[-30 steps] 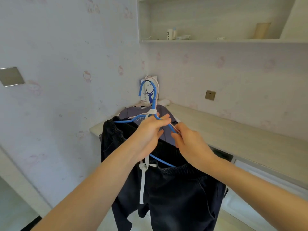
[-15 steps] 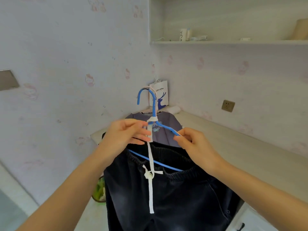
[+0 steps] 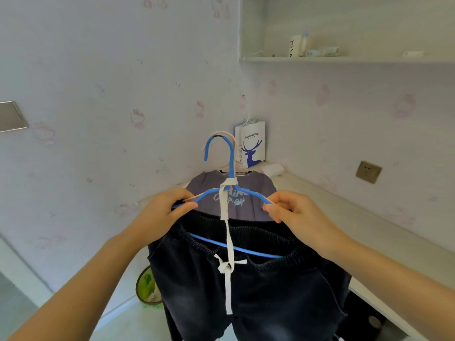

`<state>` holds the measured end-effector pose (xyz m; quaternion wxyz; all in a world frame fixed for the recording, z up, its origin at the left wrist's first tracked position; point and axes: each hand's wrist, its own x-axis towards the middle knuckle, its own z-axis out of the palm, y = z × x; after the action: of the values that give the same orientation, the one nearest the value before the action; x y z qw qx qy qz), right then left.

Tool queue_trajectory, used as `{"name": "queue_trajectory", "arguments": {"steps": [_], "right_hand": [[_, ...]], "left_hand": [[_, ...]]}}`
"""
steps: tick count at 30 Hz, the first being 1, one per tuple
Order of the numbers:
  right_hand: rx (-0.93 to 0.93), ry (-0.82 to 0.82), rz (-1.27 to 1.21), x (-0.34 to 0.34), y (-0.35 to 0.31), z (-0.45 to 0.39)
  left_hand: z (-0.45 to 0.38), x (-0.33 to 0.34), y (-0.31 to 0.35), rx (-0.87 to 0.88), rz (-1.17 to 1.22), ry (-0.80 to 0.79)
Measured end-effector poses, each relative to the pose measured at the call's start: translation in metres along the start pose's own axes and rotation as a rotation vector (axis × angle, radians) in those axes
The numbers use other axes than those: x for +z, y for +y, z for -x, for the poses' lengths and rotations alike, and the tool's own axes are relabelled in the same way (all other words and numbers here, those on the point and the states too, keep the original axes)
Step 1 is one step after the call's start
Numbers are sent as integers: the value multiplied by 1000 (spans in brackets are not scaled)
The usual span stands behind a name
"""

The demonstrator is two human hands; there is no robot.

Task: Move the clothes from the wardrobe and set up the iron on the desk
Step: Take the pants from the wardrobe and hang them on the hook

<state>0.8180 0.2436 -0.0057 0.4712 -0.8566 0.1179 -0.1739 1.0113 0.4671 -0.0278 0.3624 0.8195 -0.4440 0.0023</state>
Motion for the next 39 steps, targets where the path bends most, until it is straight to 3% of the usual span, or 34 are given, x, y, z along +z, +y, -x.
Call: {"name": "queue_trajectory", "arguments": {"steps": [5, 9, 11, 22, 29, 39], "right_hand": [[-96, 6, 129, -4, 12, -39], [-383, 250, 589, -9, 20, -76], [-476, 350, 702, -13, 21, -102], [-467, 561, 654, -26, 12, -254], [-411, 586, 598, -30, 30, -327], [-383, 574, 618, -49, 60, -442]], "left_hand": [[-24, 10, -24, 62, -214, 125], [-57, 8, -33, 84, -249, 258], [-82, 0, -33, 108, -259, 314], [-231, -41, -63, 179, -230, 369], [-311, -41, -102, 145, -161, 227], [-420, -32, -142, 117, -127, 190]]}}
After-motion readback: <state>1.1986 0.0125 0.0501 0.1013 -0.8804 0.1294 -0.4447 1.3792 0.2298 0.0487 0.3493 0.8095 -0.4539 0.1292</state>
